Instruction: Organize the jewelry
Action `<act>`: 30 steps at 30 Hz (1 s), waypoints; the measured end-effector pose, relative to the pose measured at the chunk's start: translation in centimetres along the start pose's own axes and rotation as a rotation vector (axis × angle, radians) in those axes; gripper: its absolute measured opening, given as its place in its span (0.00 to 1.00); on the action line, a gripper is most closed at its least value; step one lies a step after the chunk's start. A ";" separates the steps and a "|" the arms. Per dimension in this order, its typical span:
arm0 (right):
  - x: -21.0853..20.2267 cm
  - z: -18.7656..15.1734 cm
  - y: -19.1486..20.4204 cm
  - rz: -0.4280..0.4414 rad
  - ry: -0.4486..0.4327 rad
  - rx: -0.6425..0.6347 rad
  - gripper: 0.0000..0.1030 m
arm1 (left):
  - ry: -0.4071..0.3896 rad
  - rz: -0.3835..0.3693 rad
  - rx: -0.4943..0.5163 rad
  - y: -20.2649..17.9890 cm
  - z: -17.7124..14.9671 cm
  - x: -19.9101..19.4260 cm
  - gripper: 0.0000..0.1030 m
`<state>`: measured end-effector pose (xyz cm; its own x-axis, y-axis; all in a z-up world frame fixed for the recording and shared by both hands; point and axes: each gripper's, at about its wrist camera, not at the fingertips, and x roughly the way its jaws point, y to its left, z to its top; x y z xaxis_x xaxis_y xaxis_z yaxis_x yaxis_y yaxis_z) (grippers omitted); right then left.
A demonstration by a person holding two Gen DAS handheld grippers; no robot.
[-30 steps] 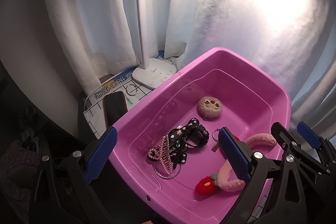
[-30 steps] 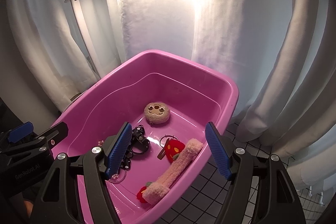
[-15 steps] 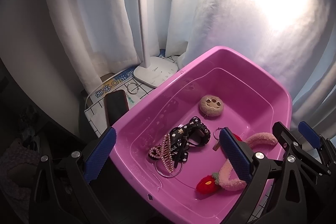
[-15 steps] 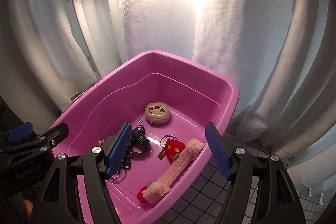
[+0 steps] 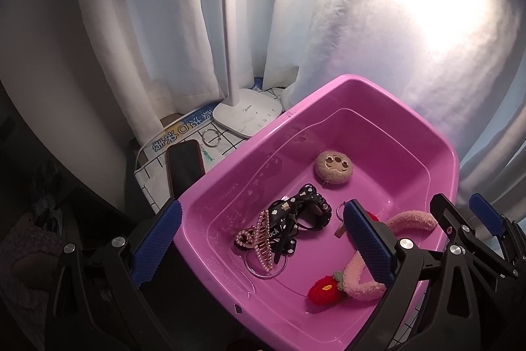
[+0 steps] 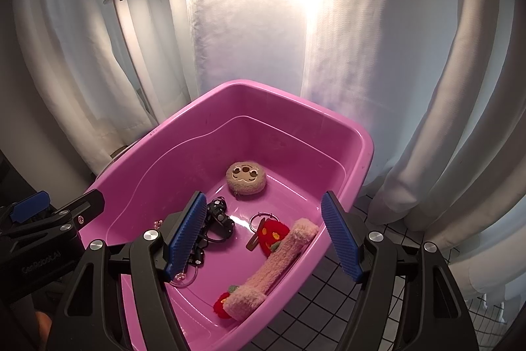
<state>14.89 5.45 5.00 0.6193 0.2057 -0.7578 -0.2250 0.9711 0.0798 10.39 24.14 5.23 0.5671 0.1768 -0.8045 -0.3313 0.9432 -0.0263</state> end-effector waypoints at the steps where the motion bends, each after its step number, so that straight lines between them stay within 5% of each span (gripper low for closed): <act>1: 0.0 0.0 0.0 0.000 0.000 -0.001 0.67 | 0.002 0.002 0.000 0.0 0.0 0.0 0.94; 30: 0.2 0.0 -0.1 0.015 0.006 -0.015 0.67 | 0.030 -0.011 -0.018 -0.5 -0.2 0.7 0.94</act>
<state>14.99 5.42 4.87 0.6108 0.2197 -0.7607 -0.2454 0.9660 0.0819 10.79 23.78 4.60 0.5479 0.1579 -0.8215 -0.3393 0.9396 -0.0457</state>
